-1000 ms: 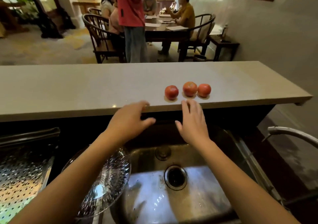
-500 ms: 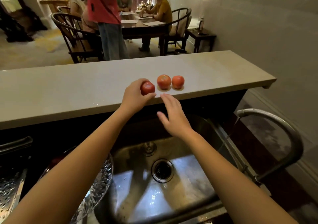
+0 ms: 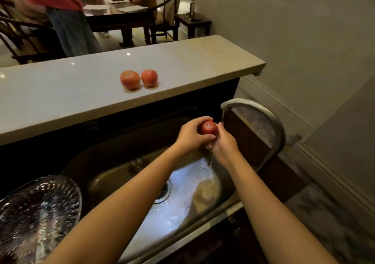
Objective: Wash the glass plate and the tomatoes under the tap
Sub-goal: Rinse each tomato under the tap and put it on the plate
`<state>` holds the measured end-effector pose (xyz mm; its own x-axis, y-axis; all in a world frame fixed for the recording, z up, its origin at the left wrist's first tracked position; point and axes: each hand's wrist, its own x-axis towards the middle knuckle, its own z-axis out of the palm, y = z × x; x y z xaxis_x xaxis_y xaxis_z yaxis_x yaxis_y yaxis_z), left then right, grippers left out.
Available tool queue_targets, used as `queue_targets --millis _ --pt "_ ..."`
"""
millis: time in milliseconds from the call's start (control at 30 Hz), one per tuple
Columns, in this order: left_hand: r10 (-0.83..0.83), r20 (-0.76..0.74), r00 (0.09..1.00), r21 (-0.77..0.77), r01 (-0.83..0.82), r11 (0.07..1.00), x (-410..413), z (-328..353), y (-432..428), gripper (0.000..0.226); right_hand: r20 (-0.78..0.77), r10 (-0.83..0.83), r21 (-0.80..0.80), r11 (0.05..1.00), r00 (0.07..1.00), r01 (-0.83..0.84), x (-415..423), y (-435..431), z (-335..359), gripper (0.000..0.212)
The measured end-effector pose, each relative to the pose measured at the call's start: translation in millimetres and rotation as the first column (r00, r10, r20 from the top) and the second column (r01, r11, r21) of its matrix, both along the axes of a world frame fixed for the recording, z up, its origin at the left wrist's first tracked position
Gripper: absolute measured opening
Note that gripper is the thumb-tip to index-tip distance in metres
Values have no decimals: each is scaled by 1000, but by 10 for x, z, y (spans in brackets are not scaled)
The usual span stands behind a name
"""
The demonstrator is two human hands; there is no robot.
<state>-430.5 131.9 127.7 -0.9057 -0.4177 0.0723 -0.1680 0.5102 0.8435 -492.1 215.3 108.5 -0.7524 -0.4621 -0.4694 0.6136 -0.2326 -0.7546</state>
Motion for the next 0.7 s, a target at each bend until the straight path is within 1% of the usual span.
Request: queue_targets --millis 67,167,233,400,467,500,567,633,700 --pt "-15 13 1000 39 14 999 -137 -89 110 53 36 -37 -32 999 999 38 -120 126 -59 47" --pt "-13 29 999 101 10 995 -266 -179 212 55 47 -56 22 998 997 55 -247 225 -140 46" --pt "-16 36 999 140 11 990 -311 -218 233 58 36 -31 31 999 999 30 -291 263 -192 46" --pt "-25 52 998 123 18 992 -358 -253 229 58 -4 31 34 999 1000 -30 -361 294 -285 46" --pt "-36 46 998 66 33 997 -354 -247 211 57 -69 86 64 995 994 -81 -377 284 -293 42" --pt "-61 28 998 -1 61 998 -350 -248 203 56 -135 140 119 985 981 -125 -392 277 -297 41" --pt "-131 -20 991 -151 126 980 -331 -277 196 48 -252 284 270 939 925 -215 -420 266 -281 44" --pt "-151 -30 988 -247 139 959 -320 -310 166 41 -298 389 360 892 872 -274 -437 247 -225 47" --pt "-154 -32 988 -279 139 950 -320 -322 111 37 -302 433 376 873 849 -311 -456 237 -177 50"
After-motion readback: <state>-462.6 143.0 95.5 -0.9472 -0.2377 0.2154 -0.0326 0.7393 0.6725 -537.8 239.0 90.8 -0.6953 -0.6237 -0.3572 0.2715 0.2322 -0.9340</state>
